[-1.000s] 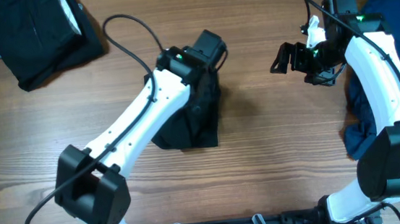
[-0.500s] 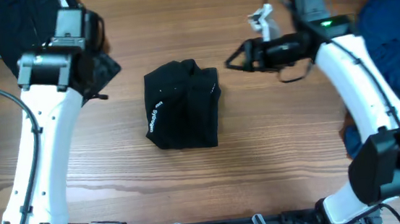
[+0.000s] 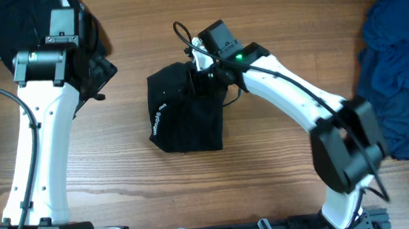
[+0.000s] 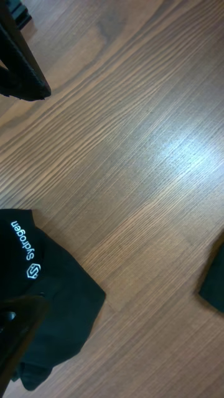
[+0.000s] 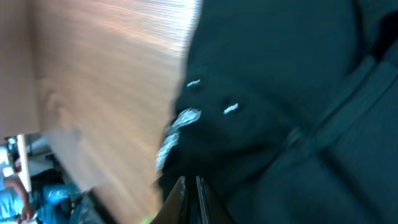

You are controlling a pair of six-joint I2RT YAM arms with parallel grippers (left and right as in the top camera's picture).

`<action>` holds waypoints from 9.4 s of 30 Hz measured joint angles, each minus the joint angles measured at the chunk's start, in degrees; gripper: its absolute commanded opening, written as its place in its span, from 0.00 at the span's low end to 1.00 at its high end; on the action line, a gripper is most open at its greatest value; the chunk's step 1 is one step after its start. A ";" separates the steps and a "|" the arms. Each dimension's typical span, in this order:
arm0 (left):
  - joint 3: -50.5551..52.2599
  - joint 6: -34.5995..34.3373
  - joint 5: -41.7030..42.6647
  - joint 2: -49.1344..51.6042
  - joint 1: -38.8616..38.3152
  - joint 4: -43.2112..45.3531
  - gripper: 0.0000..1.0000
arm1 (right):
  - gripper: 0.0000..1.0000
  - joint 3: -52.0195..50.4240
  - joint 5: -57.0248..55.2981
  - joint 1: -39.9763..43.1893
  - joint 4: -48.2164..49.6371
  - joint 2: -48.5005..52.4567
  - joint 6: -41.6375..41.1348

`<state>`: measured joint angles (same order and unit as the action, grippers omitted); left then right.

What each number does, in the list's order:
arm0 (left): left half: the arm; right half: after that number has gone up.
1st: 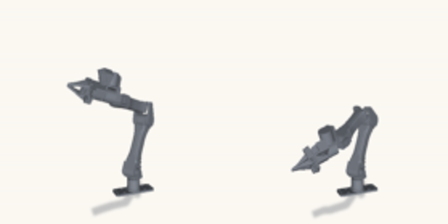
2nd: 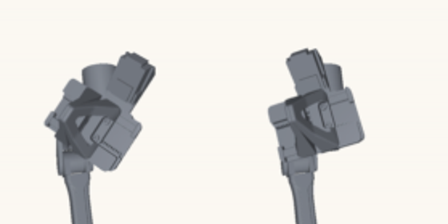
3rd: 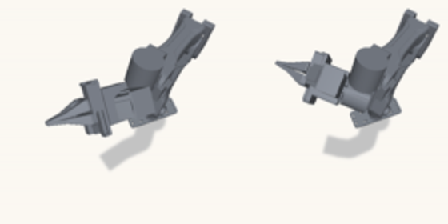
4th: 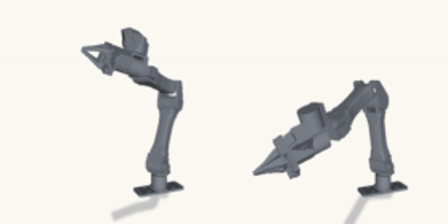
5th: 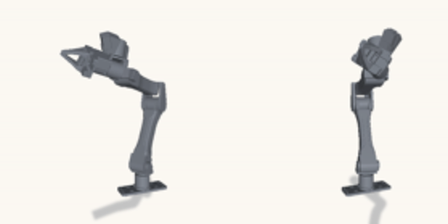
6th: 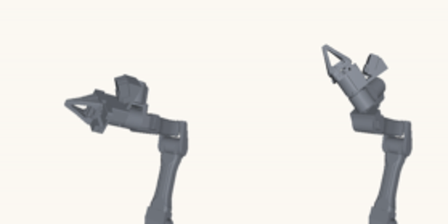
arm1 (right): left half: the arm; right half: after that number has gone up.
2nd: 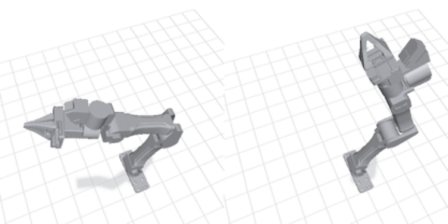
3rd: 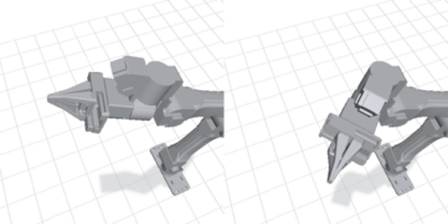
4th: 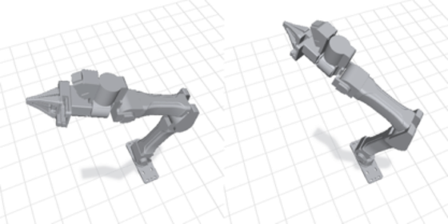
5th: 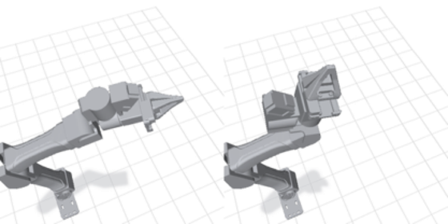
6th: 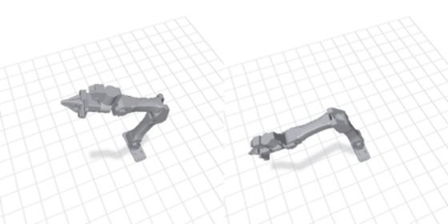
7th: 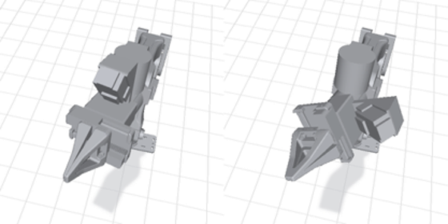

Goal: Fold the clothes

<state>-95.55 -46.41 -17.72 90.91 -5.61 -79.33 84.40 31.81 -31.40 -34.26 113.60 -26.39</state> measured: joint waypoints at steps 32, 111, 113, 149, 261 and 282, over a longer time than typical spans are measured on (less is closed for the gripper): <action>0.00 0.00 0.00 5.68 0.00 0.13 1.00 | 0.05 9.35 -9.51 10.14 -12.61 3.15 5.64; 0.00 0.02 -0.42 7.19 11.67 -1.44 1.00 | 0.04 -4.76 -19.74 -3.63 -22.29 -5.05 7.23; 0.00 0.02 -0.42 7.19 11.67 -1.44 1.00 | 0.04 -3.32 -20.57 -3.63 -23.91 -5.05 7.23; 0.00 5.22 4.13 7.19 11.67 -0.66 1.00 | 0.70 1.90 -23.12 -3.89 -29.68 -3.74 5.88; 0.00 18.32 17.70 7.19 8.87 4.83 1.00 | 0.08 1.66 -8.98 2.89 -17.70 4.66 10.73; 0.00 18.32 17.70 7.19 8.87 4.81 1.00 | 0.19 1.55 -11.89 -9.94 -7.41 4.11 -4.92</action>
<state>-95.55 -28.10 -0.01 98.10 3.27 -74.52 85.95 19.92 -41.34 -41.67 117.71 -31.31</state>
